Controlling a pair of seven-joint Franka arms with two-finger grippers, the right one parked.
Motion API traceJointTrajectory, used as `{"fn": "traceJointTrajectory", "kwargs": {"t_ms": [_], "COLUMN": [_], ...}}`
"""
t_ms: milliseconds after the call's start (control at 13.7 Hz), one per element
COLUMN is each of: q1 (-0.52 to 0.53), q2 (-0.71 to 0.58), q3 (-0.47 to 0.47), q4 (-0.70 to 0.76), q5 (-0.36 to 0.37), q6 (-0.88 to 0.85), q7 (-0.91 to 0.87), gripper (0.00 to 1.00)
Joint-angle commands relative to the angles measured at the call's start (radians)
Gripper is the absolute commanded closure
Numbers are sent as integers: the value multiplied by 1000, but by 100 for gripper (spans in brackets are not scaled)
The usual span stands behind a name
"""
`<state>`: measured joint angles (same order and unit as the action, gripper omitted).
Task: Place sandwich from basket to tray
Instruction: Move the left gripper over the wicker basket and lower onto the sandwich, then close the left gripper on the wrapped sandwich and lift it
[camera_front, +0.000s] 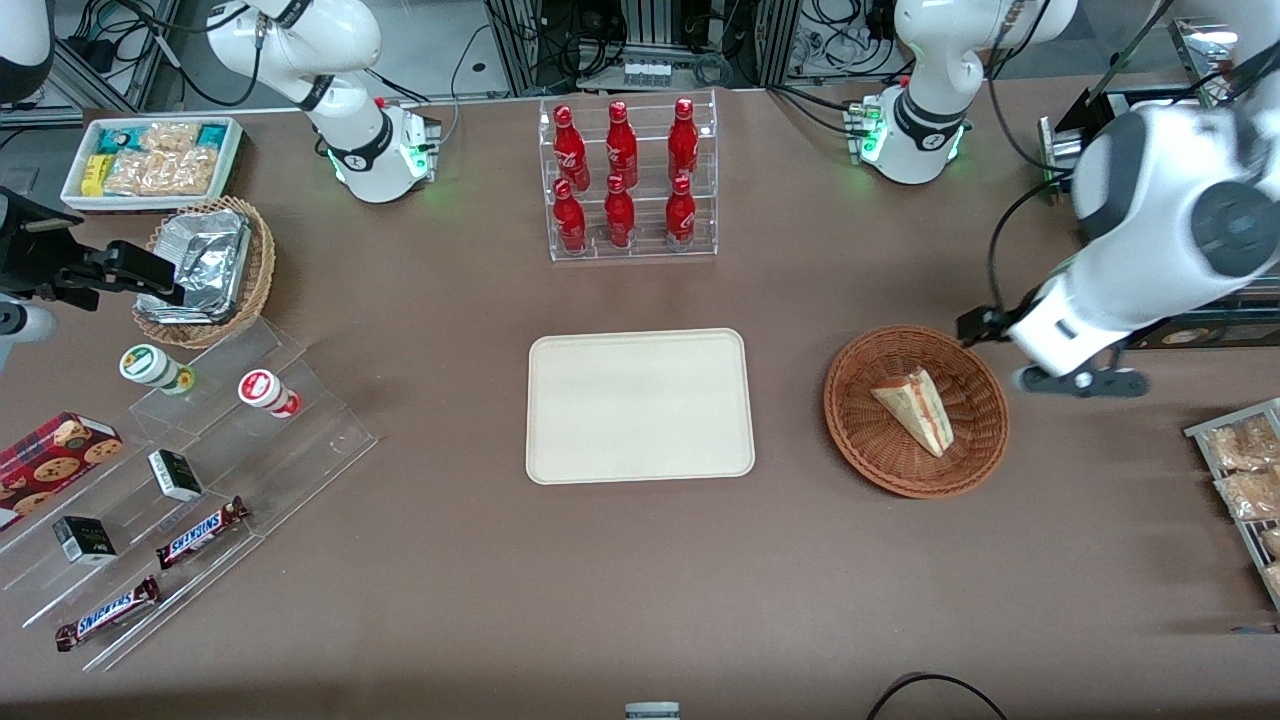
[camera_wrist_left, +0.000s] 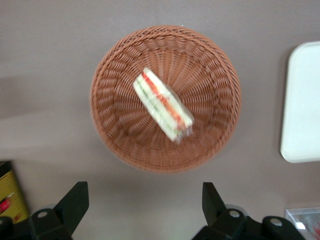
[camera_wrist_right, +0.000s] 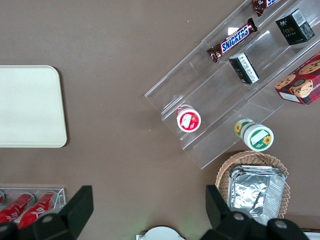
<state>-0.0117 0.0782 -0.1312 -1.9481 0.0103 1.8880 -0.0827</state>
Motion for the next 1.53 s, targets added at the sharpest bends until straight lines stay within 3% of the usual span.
{"fn": "traceJointTrajectory", "kwargs": {"t_ms": [0, 219, 656, 1240, 1312, 1385, 1458], "q1": [-13, -22, -40, -42, -44, -44, -44], "q2": [-55, -35, 29, 149, 156, 156, 158], "q3": [-7, -7, -8, -7, -7, -7, -7], "q4": [-205, -270, -285, -298, -298, -299, -302], "q5": [10, 10, 10, 8, 8, 10, 10], "q6": [217, 350, 471, 577, 583, 583, 582], "q7": [-74, -228, -799, -888, -891, -891, -891], "gripper": [0, 0, 0, 0, 15, 48, 91]}}
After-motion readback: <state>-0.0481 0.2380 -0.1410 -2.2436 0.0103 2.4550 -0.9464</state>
